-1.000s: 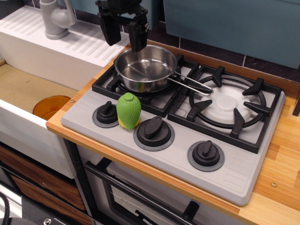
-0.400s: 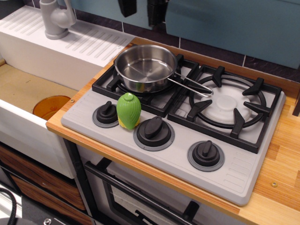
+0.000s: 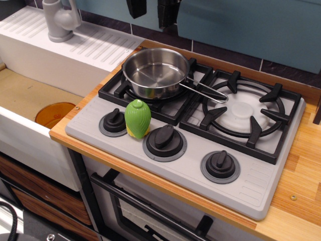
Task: Put pot or pan on stove and put corncob in pot or pan
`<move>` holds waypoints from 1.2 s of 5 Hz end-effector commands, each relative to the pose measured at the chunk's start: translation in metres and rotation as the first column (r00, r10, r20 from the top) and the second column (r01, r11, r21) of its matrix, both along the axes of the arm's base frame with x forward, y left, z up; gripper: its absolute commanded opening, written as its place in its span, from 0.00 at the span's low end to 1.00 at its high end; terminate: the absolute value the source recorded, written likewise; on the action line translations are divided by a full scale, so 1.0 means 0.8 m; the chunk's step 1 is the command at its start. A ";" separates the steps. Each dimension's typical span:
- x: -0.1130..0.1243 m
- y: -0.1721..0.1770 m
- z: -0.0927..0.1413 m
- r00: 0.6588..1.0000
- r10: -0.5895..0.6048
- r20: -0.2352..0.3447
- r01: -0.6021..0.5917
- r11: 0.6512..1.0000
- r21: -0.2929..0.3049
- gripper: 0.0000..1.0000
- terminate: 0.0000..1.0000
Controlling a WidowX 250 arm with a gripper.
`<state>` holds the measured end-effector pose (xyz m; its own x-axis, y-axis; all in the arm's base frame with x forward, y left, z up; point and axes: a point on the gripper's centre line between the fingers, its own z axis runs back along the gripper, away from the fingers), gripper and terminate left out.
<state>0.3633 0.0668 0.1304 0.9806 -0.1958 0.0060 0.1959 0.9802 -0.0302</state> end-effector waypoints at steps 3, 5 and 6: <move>-0.052 0.012 0.048 0.964 0.184 0.190 -0.197 0.979 0.051 1.00 0.00; -0.083 0.016 0.014 0.938 0.245 0.247 -0.258 0.966 0.023 1.00 0.00; -0.087 0.014 0.006 0.930 0.274 0.246 -0.285 0.958 0.009 1.00 0.00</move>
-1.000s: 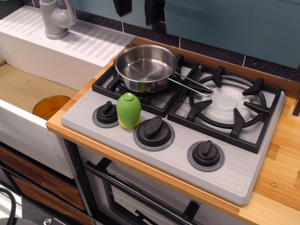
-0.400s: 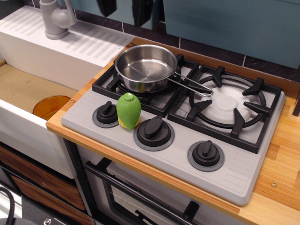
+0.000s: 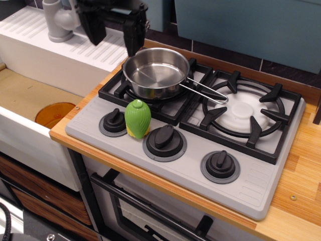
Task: Put pot or pan on stove and put corncob in pot or pan
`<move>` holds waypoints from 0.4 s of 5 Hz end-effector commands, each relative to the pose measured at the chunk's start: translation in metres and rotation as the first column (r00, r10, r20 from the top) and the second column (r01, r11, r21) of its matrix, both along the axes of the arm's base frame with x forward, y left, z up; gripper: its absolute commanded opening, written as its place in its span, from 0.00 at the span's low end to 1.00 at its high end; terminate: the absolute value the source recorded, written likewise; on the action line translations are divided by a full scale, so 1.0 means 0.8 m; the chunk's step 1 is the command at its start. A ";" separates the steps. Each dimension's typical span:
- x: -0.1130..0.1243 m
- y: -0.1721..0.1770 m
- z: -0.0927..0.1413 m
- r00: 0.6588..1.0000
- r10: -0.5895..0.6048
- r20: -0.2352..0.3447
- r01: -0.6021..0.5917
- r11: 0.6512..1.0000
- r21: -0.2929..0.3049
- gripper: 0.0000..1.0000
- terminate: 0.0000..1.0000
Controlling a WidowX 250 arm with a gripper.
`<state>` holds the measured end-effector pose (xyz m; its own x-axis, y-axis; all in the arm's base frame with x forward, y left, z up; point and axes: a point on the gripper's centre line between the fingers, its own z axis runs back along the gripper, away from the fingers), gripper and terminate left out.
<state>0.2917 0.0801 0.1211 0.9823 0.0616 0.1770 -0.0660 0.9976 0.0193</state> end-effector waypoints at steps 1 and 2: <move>0.004 -0.008 0.009 0.995 0.091 0.033 -0.091 0.996 0.016 1.00 0.00; 0.016 -0.022 0.008 0.987 0.158 -0.030 -0.157 0.987 0.011 1.00 0.00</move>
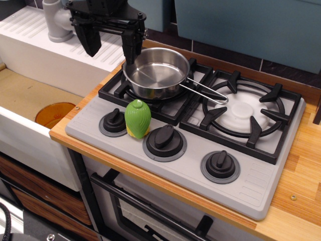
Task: Put pot or pan on stove and put corncob in pot or pan
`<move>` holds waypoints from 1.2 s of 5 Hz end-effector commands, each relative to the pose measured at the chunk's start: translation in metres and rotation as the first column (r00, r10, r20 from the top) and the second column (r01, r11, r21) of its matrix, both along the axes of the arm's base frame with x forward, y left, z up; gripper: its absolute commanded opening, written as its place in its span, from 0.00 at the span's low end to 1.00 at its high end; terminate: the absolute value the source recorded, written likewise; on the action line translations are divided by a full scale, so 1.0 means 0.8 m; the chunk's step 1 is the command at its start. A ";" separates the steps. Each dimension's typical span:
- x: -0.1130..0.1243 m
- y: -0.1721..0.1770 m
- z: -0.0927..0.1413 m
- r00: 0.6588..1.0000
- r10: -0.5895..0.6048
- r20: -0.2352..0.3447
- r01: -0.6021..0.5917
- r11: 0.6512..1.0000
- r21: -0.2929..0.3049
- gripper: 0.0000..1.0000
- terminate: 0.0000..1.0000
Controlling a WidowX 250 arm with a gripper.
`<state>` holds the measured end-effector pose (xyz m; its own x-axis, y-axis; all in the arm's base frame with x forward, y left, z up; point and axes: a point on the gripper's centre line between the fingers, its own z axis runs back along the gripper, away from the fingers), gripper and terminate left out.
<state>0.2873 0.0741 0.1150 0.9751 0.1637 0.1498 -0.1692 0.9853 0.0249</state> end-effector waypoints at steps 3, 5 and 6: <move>-0.001 -0.002 -0.021 0.999 0.012 0.047 -0.012 1.000 -0.006 1.00 0.00; -0.020 -0.004 -0.045 0.995 0.017 0.094 -0.017 1.000 -0.001 1.00 0.00; -0.025 -0.010 -0.046 0.995 0.023 0.101 -0.022 1.000 -0.008 1.00 0.00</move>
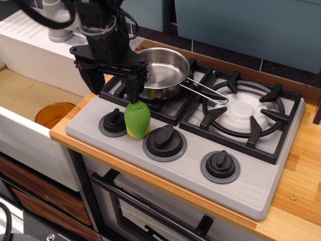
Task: Put pot or pan on stove and put corncob in pot or pan
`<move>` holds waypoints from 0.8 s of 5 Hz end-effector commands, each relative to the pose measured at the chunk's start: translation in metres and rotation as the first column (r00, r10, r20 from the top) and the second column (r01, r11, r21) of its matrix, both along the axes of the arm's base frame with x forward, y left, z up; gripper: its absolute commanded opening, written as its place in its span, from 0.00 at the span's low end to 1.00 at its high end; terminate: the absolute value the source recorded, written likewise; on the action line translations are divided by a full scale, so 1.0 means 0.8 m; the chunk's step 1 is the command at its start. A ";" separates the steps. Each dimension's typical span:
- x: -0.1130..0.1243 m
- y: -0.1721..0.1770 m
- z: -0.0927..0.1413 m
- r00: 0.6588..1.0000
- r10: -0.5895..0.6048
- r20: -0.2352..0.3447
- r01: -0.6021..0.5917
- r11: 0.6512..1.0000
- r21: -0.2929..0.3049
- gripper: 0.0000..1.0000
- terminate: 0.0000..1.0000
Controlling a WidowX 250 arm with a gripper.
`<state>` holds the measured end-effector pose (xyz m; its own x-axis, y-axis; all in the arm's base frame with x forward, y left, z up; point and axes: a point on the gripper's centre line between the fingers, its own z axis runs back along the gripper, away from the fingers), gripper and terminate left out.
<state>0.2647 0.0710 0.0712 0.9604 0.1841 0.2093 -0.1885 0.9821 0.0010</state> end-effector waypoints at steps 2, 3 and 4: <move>0.001 -0.017 0.010 0.998 -0.003 0.061 0.004 1.000 -0.027 1.00 0.00; -0.003 -0.022 0.011 0.998 -0.013 0.065 0.015 0.999 -0.043 1.00 0.00; -0.004 -0.029 0.016 0.998 -0.016 0.062 0.020 0.998 -0.051 1.00 0.00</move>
